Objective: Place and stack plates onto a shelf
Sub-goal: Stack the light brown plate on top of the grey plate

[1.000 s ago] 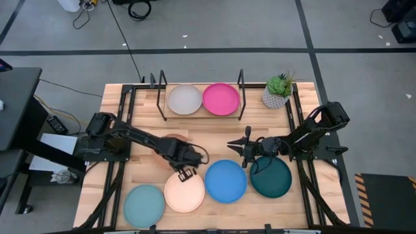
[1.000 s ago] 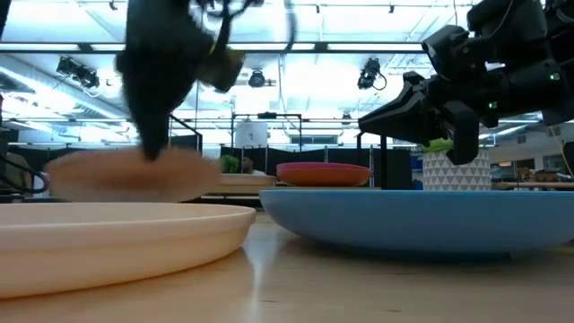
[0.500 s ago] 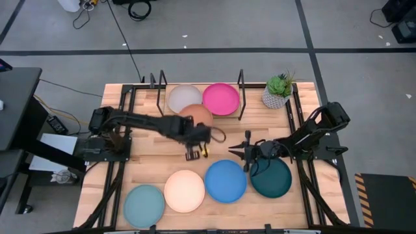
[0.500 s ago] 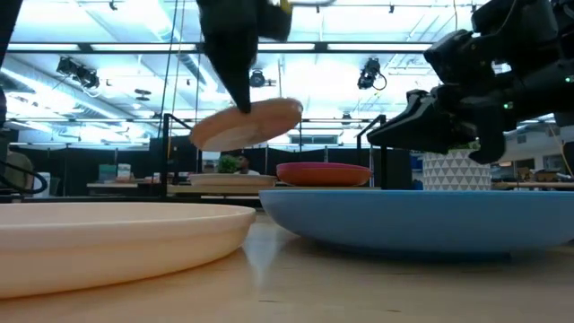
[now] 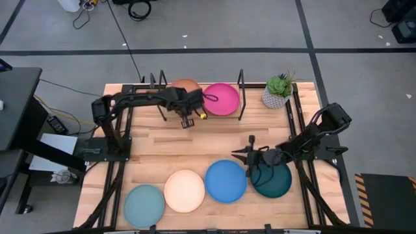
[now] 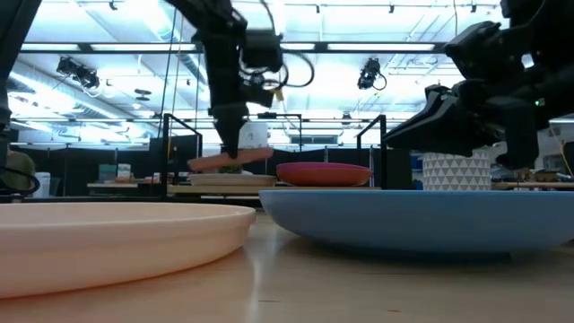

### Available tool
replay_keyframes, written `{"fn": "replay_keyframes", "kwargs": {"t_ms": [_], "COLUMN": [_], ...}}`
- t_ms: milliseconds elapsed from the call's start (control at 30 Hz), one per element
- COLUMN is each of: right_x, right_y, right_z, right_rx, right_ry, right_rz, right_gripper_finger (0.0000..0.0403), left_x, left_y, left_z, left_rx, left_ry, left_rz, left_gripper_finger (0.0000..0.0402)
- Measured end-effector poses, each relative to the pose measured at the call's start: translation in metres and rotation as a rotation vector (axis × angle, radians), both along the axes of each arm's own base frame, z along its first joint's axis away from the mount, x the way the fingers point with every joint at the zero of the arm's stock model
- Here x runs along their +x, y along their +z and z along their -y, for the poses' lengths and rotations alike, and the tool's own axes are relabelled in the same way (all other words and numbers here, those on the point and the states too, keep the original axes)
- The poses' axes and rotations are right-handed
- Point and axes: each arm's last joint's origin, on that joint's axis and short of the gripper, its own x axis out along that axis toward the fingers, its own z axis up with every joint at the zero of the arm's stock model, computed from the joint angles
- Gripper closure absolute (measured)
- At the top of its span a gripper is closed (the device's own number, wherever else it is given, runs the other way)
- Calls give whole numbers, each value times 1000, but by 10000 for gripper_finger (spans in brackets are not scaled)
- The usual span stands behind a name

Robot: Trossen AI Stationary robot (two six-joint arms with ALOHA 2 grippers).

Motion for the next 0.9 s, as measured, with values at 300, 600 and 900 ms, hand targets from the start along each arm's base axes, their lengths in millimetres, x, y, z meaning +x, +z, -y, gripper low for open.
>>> {"fn": "replay_keyframes", "kwargs": {"t_ms": [300,600,900], "right_x": [-1,-1,0], "right_y": [0,0,1], "right_z": [0,0,1], "right_rx": [-27,-43,-63], "right_ry": [-38,-31,-30], "right_rz": [4,-1,3], "right_gripper_finger": [338,338,338], "left_x": [-6,-2,-2], "left_y": [-4,-3,-2], "left_z": [-13,-7,-6], "left_rx": [-72,-57,74], "left_ry": [-9,-29,63], "left_rz": [14,24,0], "left_gripper_finger": [382,326,246]}}
